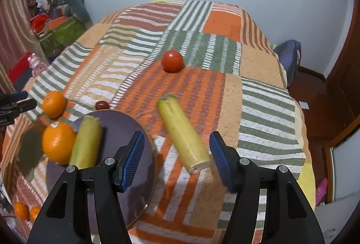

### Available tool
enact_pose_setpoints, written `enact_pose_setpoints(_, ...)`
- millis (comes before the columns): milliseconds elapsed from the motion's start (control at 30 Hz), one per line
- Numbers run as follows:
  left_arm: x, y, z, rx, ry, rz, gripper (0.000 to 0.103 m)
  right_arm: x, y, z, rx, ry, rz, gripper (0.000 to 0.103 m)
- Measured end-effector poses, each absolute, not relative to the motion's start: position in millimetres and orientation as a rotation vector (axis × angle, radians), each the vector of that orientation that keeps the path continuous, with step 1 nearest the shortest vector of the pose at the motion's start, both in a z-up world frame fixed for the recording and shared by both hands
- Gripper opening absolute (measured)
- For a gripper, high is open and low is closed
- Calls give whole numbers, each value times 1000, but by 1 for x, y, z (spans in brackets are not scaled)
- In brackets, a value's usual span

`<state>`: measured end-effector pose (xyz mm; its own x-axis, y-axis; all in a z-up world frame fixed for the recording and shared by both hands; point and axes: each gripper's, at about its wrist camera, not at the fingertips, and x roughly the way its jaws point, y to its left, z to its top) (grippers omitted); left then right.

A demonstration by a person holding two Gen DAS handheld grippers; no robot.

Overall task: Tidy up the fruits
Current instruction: 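Grasp a second large orange with the left gripper while the right grasps the second corn cob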

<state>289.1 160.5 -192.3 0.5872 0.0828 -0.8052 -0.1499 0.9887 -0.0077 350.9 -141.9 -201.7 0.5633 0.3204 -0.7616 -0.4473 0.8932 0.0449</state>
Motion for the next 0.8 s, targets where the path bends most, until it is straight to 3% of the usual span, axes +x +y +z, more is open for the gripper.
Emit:
enact_pose_setpoints(633,329,173,-243,-93,1012,136,82,395,-121,-247,-201,947,471,56)
enact_pose_setpoints(800,332,172,-249,-93,1008,139,74,394,-116,-246,-219,934,481,45)
